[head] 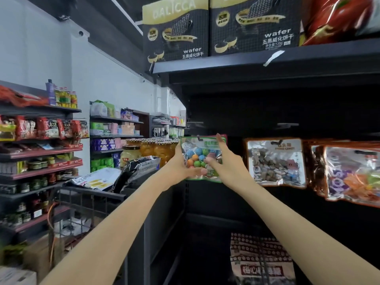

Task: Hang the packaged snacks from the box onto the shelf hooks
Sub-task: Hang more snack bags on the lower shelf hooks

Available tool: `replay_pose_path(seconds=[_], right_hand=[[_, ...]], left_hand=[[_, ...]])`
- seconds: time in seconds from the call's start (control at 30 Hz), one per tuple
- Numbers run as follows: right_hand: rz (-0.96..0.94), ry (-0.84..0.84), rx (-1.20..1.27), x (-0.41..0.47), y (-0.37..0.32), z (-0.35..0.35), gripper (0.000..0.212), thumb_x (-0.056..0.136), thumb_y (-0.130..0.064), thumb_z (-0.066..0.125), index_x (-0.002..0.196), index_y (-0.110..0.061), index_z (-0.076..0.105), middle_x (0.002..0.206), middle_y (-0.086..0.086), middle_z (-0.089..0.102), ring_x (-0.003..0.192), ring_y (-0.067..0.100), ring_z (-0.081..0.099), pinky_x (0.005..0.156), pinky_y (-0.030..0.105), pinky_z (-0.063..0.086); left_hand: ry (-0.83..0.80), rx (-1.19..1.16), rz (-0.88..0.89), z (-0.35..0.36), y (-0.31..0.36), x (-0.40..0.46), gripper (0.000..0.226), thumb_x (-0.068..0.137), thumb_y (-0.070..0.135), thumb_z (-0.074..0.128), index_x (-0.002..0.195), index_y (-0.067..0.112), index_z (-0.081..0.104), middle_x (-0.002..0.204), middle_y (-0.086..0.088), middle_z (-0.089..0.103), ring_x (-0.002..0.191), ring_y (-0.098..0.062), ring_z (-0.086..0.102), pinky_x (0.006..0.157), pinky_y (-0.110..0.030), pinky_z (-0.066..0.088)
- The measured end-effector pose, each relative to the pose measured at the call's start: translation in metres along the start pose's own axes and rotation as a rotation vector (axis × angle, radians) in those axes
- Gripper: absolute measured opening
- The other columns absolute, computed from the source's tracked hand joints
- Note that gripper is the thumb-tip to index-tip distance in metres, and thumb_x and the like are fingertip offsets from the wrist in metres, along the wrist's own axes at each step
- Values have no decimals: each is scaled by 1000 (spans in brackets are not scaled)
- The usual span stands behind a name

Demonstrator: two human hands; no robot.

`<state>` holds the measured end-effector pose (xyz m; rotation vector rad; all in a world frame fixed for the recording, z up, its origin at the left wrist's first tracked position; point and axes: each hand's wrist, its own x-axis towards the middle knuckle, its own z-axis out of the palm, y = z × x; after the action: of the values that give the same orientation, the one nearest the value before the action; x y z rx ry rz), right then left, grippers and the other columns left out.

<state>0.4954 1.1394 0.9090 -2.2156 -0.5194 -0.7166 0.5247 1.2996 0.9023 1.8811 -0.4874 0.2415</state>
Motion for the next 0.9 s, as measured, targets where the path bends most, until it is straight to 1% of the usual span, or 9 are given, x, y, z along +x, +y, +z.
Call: replay_pose_path(seconds=[0.1, 0.4, 0.5, 0.53, 0.57, 0.63, 0.7, 0.8, 0.9], right_hand=[[25, 3, -23, 7, 0, 1, 72, 98, -27, 49, 153, -25, 1, 122, 6, 62, 88, 10, 56, 70, 13, 41], [60, 6, -51, 17, 4, 1, 72, 94, -31, 55, 152, -26, 12, 140, 14, 43, 121, 20, 45, 91, 22, 35], [55, -3, -83, 18, 0, -7, 73, 92, -31, 59, 151, -24, 17, 147, 10, 31, 120, 16, 44, 86, 14, 30], [50, -3, -91, 19, -1, -10, 73, 91, -30, 60, 151, -23, 18, 149, 9, 28, 126, 17, 41, 88, 13, 30], [47, -3, -93, 21, -1, -12, 72, 91, -30, 60, 151, -22, 20, 150, 8, 25, 131, 17, 38, 93, 14, 30], [46, 4, -88, 27, -3, -15, 66, 92, -30, 58, 149, -19, 25, 151, 6, 24, 132, 18, 39, 103, 21, 36], [46, 18, -91, 35, -7, -18, 57, 95, -31, 53, 147, -17, 32, 150, 6, 30, 128, 20, 45, 99, 21, 39], [70, -42, -142, 48, -14, -21, 48, 99, -33, 43, 144, -16, 37, 149, 8, 35, 129, 23, 43, 94, 18, 34], [111, -109, -204, 57, -14, -18, 46, 101, -38, 37, 140, -15, 44, 145, 8, 41, 130, 23, 41, 101, 27, 33]], left_hand=[[-22, 9, 0, -2, -2, 8, 116, 70, 12, 80, 149, 24, -4, 124, 2, 57, 101, -5, 63, 86, -21, 52], [-45, -56, -17, -12, -1, 6, 121, 70, 12, 81, 148, 32, -10, 127, -2, 54, 106, -14, 62, 101, -36, 44], [6, -218, -60, -18, 7, 4, 98, 74, 23, 72, 148, 33, 9, 128, -6, 50, 108, -31, 58, 100, -45, 43], [54, -215, -54, -18, 11, 3, 86, 78, 28, 64, 148, 29, 15, 127, -8, 49, 119, -38, 29, 99, -44, 41], [99, -188, -29, -18, 15, 4, 69, 86, 27, 55, 146, 25, 22, 125, -10, 50, 88, -13, 45, 95, -40, 41], [177, -159, 15, -20, 23, 12, 40, 99, 18, 34, 138, 20, 37, 118, -11, 55, 101, -23, 58, 86, -33, 45], [217, -114, 48, -21, 29, 29, 36, 102, 19, 29, 132, 14, 47, 110, -16, 61, 100, -30, 59, 89, -37, 45], [239, -47, -43, -21, 35, 50, 35, 101, 29, 39, 123, 9, 56, 74, -6, 58, 63, -16, 53, 66, -25, 42], [176, 104, 4, -19, 36, 59, 26, 99, 29, 42, 105, 13, 62, 82, -2, 59, 72, -15, 55, 65, -20, 40]])
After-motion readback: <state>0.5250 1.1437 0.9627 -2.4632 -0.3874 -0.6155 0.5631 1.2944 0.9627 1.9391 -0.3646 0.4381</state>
